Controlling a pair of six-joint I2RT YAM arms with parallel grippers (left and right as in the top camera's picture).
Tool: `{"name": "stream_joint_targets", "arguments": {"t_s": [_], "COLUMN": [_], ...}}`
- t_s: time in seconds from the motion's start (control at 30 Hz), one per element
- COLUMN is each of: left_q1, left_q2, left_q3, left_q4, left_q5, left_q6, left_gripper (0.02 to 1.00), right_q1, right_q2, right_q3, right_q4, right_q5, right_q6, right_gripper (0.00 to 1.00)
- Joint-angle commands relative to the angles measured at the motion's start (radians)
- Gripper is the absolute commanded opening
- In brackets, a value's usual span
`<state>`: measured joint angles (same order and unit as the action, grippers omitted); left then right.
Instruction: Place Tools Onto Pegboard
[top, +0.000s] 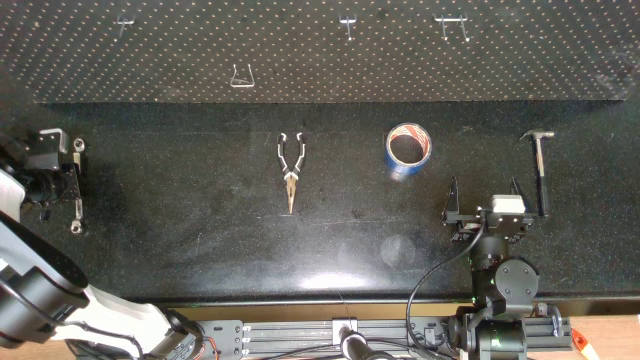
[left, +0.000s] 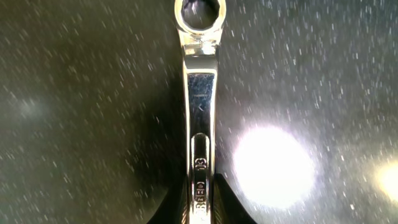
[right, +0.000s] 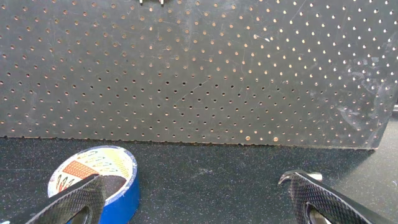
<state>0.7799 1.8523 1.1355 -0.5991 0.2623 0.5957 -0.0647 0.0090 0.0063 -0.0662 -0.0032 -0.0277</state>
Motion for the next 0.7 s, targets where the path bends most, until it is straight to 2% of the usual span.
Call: {"name": "stream_joint_targets", "arguments": {"t_s": [0.03, 0.23, 0.43, 0.5, 0.6, 0.7], "left_q1": [-0.003, -0.003, -0.003, -0.003, -0.004, -0.037], "left_q2": [-0.129, -0.347, -0.565, -0.630, -0.729, -0.811], "left_q3": [-0.008, -0.008, -0.008, -0.008, -0.008, -0.008], "left_q4": [-0.047, -0.087, -0.128, -0.129, -0.142, -0.146], "left_q5": [-0.022, 0.038, 0.043, 0.060, 0.135, 0.140], "left_q6": [-0.020, -0.024, -0.029, -0.096, -0.227, -0.251], "left_gripper": [0.027, 0.027, 0.025, 0.027, 0.025, 0.027], "right_q1": [-0.004, -0.004, -0.004, -0.004, -0.004, -0.004], "right_q2": [-0.008, -0.008, -0.008, -0.008, -0.008, -0.008], "right_q3": [-0.002, -0.002, -0.002, -0.002, -0.002, -0.002], "right_q4": [-0.005, -0.005, -0.005, -0.005, -0.005, -0.005], "right_q5": [-0.013, -0.013, -0.013, -0.013, -0.013, -0.013], "right_q6": [0.019, 0.019, 0.019, 0.019, 0.019, 0.019], "right_gripper": [0.954, 0.954, 0.954, 0.954, 0.954, 0.954]}}
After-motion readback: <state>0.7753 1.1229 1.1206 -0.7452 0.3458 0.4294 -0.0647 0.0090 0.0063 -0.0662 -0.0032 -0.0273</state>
